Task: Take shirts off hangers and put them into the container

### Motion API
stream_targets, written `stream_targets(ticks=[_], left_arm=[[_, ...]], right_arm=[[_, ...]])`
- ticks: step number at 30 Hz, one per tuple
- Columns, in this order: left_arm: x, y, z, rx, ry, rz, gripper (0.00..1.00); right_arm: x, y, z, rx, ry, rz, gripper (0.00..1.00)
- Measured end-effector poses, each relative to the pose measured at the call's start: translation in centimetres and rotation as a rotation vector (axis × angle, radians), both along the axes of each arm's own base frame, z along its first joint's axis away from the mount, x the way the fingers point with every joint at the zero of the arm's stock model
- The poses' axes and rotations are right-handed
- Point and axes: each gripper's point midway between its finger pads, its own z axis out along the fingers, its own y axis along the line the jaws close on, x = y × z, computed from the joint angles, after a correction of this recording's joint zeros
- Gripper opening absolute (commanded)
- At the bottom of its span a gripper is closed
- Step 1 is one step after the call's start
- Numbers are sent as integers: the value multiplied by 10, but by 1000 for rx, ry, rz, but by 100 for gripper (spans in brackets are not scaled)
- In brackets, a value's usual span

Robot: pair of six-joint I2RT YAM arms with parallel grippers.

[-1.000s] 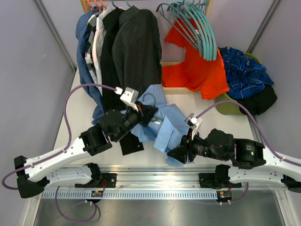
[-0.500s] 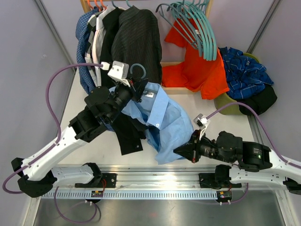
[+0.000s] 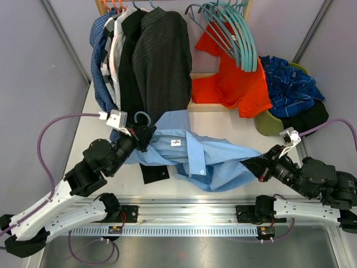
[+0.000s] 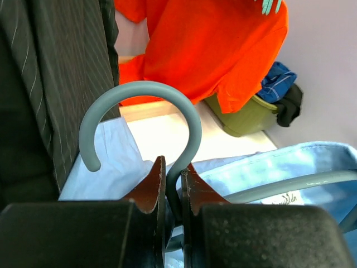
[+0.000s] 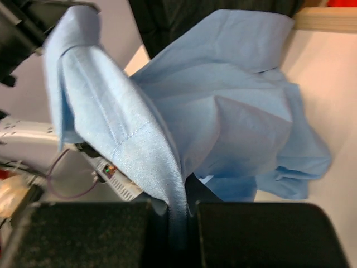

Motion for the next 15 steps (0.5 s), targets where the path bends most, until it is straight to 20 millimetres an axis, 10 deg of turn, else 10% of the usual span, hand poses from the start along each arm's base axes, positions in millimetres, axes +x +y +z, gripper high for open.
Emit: stream_targets(ticks=[15], left_arm=[[-43,52,0,-210,46,7,0]], right_arm=[[31,-63,-17,-13,12,-310,0]])
